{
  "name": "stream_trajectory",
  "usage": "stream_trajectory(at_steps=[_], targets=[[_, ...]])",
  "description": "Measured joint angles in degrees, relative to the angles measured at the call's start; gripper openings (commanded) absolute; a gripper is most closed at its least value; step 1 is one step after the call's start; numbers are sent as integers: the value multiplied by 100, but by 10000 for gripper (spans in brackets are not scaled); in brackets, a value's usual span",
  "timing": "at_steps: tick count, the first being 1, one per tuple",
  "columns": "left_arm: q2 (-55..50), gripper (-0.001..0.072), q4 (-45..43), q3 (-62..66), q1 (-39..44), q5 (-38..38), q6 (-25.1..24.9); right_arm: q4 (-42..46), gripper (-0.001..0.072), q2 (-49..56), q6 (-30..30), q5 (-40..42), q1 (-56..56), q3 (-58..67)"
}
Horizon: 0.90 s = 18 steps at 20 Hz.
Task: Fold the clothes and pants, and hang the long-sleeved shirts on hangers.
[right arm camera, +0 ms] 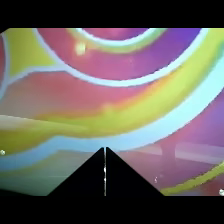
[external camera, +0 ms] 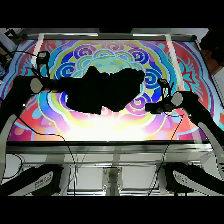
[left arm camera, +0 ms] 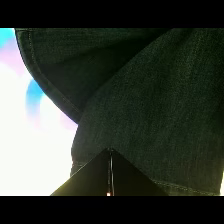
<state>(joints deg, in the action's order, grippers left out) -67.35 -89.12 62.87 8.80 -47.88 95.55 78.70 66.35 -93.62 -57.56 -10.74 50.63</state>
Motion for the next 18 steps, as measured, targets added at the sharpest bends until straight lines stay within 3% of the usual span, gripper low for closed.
stream_trajectory(at_steps=[18], targets=[[0, 30, 0, 0, 0, 0, 2, -22, 44, 0, -22, 164, 0, 0]])
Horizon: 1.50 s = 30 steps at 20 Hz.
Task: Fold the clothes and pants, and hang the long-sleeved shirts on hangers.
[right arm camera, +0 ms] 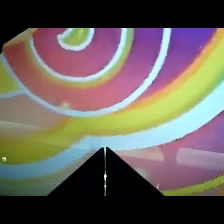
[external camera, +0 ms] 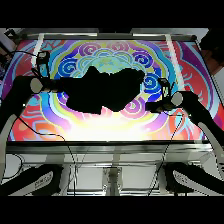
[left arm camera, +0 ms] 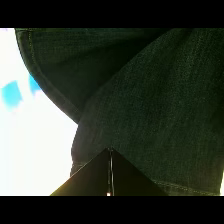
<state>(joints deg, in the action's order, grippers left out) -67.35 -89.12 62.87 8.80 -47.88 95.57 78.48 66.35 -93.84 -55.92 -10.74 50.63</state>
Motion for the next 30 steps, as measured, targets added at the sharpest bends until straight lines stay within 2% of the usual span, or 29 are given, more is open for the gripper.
stream_trajectory(at_steps=[11, 18, 19, 20, 21, 22, 23, 26, 30], targets=[[0, 29, 0, 0, 0, 2, 0, -15, 44, 0, -15, 52, 0, 0], [-2, 29, 31, -2, 0, 122, 0, -42, 46, 4, -15, 822, 0, 0], [-17, 30, 55, -4, 0, 116, 0, -44, 101, 13, -15, 1001, 0, 0], [-44, 38, 74, -4, 0, 105, 0, -44, 227, 35, -15, 1196, 0, 9], [-74, 65, 87, -4, 0, 79, 0, -44, 362, 83, -15, 1427, 0, 42], [-118, 273, 92, -7, 0, 42, -2, -42, 392, 157, -15, 1637, 4, 111], [-157, 377, 103, -11, 2, -4, -2, -35, 392, 280, -15, 1832, 4, 234], [-234, 365, 275, -15, 20, -162, -162, -22, 392, 866, -15, 2164, 22, 903], [-262, 359, 1113, -15, 79, -466, -881, -35, 393, 1947, -26, 2194, 46, 2243]])
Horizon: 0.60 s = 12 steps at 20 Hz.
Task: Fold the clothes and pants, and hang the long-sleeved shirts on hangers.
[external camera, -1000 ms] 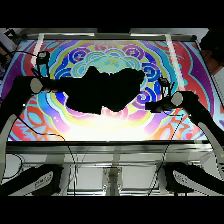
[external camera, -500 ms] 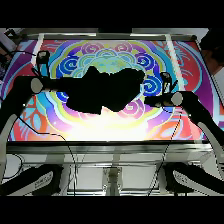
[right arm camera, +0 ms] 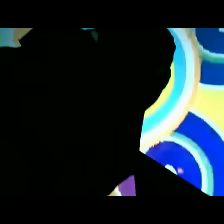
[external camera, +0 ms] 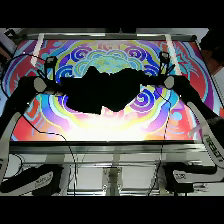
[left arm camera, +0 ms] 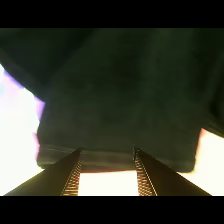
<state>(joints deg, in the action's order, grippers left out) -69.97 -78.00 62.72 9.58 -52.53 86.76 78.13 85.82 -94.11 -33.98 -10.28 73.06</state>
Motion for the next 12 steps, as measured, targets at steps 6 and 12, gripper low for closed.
stream_trajectory(at_steps=[6, 12], targets=[[-11, 360, 807, -2, 420, -260, -748, -7, 452, 1349, -315, -369, 42, 1657], [-11, 360, 953, -2, 671, -297, -885, -323, 450, 2173, -398, -1152, 22, 2625]])
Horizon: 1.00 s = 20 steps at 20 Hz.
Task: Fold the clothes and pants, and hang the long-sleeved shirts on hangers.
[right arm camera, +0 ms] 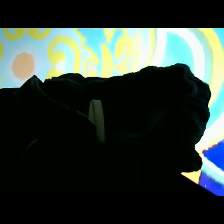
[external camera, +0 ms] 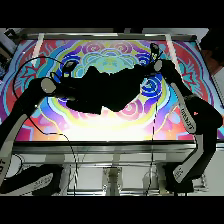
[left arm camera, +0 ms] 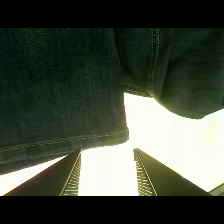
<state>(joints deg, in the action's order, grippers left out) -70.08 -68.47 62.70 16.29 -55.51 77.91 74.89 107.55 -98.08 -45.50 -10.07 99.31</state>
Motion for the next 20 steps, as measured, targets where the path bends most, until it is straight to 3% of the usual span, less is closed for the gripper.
stream_trajectory(at_steps=[3, 6, 8, 9, 15, 20], targets=[[0, 361, 24, 0, 26, -4, -20, -133, 438, 168, 120, -540, -42, 122], [0, 361, 33, 0, 37, -9, -26, -170, 199, 229, 258, -1027, -59, 170], [0, 361, 44, 0, 42, -63, -9, -173, 69, 247, 376, -1309, -66, 188], [0, 361, 44, 2, 42, -105, 9, -162, 44, 251, 437, -1464, -68, 188], [0, 361, 39, 0, 42, -376, 63, 50, 41, 98, 605, -1978, -68, 212], [0, 361, 39, 0, 42, -531, 70, 1169, 40, -756, 774, -2291, -31, 227]])
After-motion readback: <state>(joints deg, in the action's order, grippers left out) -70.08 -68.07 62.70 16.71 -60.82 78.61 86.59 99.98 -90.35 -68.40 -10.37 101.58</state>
